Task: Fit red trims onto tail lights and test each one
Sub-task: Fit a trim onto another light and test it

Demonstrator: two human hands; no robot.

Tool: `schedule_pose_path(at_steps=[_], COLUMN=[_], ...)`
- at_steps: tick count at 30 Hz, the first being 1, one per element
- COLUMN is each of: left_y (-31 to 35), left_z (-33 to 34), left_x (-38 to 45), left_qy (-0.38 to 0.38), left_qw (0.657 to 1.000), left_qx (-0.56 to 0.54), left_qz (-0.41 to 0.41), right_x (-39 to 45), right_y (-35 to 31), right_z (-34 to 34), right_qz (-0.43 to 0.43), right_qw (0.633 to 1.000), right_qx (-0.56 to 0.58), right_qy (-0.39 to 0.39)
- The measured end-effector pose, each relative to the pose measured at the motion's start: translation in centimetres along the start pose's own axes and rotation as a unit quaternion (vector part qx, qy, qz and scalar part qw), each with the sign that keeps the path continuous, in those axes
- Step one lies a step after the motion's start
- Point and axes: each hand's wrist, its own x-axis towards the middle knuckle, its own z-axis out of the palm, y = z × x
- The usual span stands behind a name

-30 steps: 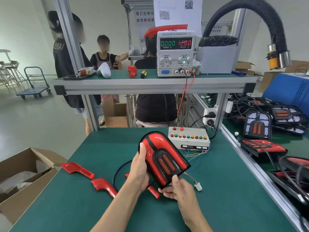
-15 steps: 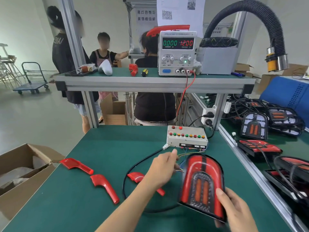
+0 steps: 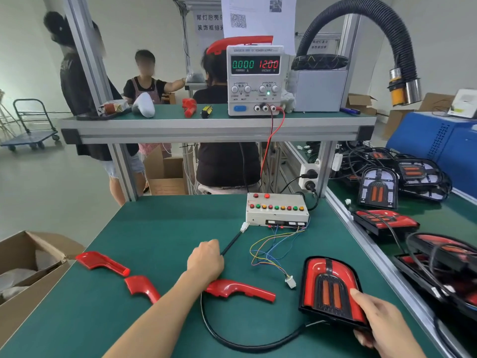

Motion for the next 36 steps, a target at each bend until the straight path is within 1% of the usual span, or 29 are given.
schedule_pose_path(at_steps=[3, 6, 7, 8, 10, 11, 12, 13, 14, 15, 16, 17, 18, 19, 20, 21, 22, 23, 24, 25, 27, 28, 29, 30, 31, 32, 33, 34, 36], left_y=[-0.6, -1.8, -2.1, -2.2, -2.1, -1.8, -1.3, -0.6, 0.2, 1.2, 2.3, 3.6, 4.9, 6.1, 7.3, 8.4, 9.3, 10.1, 10.7, 11.0, 10.5, 9.7, 8.7, 7.3, 5.9, 4.7, 3.7, 3.0, 2.5], left_z=[-0.9, -2.9, -3.8, -4.5, -5.8, -6.2, -6.3, -6.1, -5.8, -5.3, -4.8, -4.2, -3.7, -3.1, -2.6, -2.0, -1.4, -0.9, -0.5, -0.2, 0.3, 0.6, 0.9, 1.2, 1.4, 1.5, 1.5, 1.4, 1.0], left_x=[0.1, -0.4, -0.9, -1.4, -3.1, -4.1, -5.1, -6.2, -7.3, -8.3, -9.2, -9.9, -10.7, -11.5, -12.3, -13.1, -13.9, -14.6, -15.1, -15.6, -15.8, -15.5, -14.7, -13.9, -12.9, -11.9, -11.0, -10.3, -9.3], left_qy=[0.022, 0.058, 0.062, 0.057, 0.030, 0.009, -0.010, -0.023, -0.027, -0.022, -0.014, -0.009, -0.010, -0.017, -0.025, -0.035, -0.042, -0.046, -0.045, -0.045, -0.039, -0.028, -0.001, 0.039, 0.053, 0.039, 0.010, -0.019, -0.046], left_qw=[0.994, 0.974, 0.961, 0.940, 0.887, 0.864, 0.846, 0.831, 0.818, 0.810, 0.803, 0.794, 0.786, 0.779, 0.778, 0.779, 0.783, 0.789, 0.796, 0.804, 0.826, 0.845, 0.874, 0.912, 0.942, 0.956, 0.959, 0.957, 0.946], left_qx=[-0.103, -0.216, -0.266, -0.331, -0.457, -0.501, -0.532, -0.556, -0.573, -0.583, -0.591, -0.601, -0.612, -0.618, -0.617, -0.610, -0.600, -0.587, -0.575, -0.562, -0.520, -0.483, -0.420, -0.302, -0.159, -0.027, 0.064, 0.122, 0.193], left_qz=[-0.024, -0.047, -0.053, -0.056, -0.058, -0.042, -0.017, 0.012, 0.039, 0.061, 0.076, 0.085, 0.092, 0.102, 0.118, 0.138, 0.159, 0.174, 0.184, 0.190, 0.214, 0.226, 0.246, 0.274, 0.291, 0.288, 0.274, 0.262, 0.255], right_x=[0.9, 2.0, 2.3, 2.6, 3.0, 3.1, 3.1, 3.0, 2.7, 2.3, 1.6, 1.0, 0.4, -0.1, -0.6, -0.8, -0.9, -0.9, -0.7, -0.5, 0.1, 0.4, 0.6, 0.7, 0.7, 0.7, 0.5, 0.4, 0.2], right_y=[0.1, 0.1, 0.0, -0.1, -0.6, -0.8, -1.1, -1.3, -1.5, -1.9, -2.4, -2.9, -3.7, -4.7, -5.7, -6.8, -7.8, -8.8, -9.5, -10.0, -10.6, -10.7, -10.7, -10.6, -10.4, -10.1, -9.8, -9.5, -8.9], right_z=[-0.4, -0.9, -1.0, -1.0, -0.7, -0.5, -0.4, -0.3, -0.2, 0.0, 0.4, 0.9, 1.7, 2.6, 3.6, 4.5, 5.4, 6.2, 6.8, 7.2, 7.5, 7.4, 7.0, 6.6, 6.0, 5.5, 5.0, 4.7, 4.3], right_qz=[0.003, 0.005, 0.004, 0.001, -0.009, -0.019, -0.034, -0.055, -0.083, -0.126, -0.184, -0.237, -0.270, -0.271, -0.245, -0.213, -0.182, -0.161, -0.150, -0.147, -0.158, -0.162, -0.157, -0.146, -0.132, -0.122, -0.115, -0.113, -0.115], right_qw=[1.000, 0.999, 0.999, 0.999, 0.997, 0.993, 0.980, 0.952, 0.921, 0.901, 0.892, 0.894, 0.910, 0.937, 0.963, 0.977, 0.981, 0.981, 0.979, 0.979, 0.982, 0.981, 0.979, 0.977, 0.976, 0.975, 0.976, 0.978, 0.980], right_qx=[-0.015, -0.034, -0.041, -0.048, -0.071, -0.109, -0.182, -0.278, -0.341, -0.354, -0.335, -0.304, -0.250, -0.176, -0.097, -0.027, 0.030, 0.070, 0.096, 0.105, 0.096, 0.103, 0.125, 0.154, 0.175, 0.184, 0.182, 0.174, 0.158], right_qy=[-0.008, -0.006, 0.002, 0.009, 0.025, 0.040, 0.067, 0.112, 0.170, 0.217, 0.240, 0.228, 0.189, 0.130, 0.058, -0.005, -0.055, -0.088, -0.099, -0.091, -0.047, -0.026, -0.014, -0.010, -0.011, -0.016, -0.019, -0.023, -0.029])
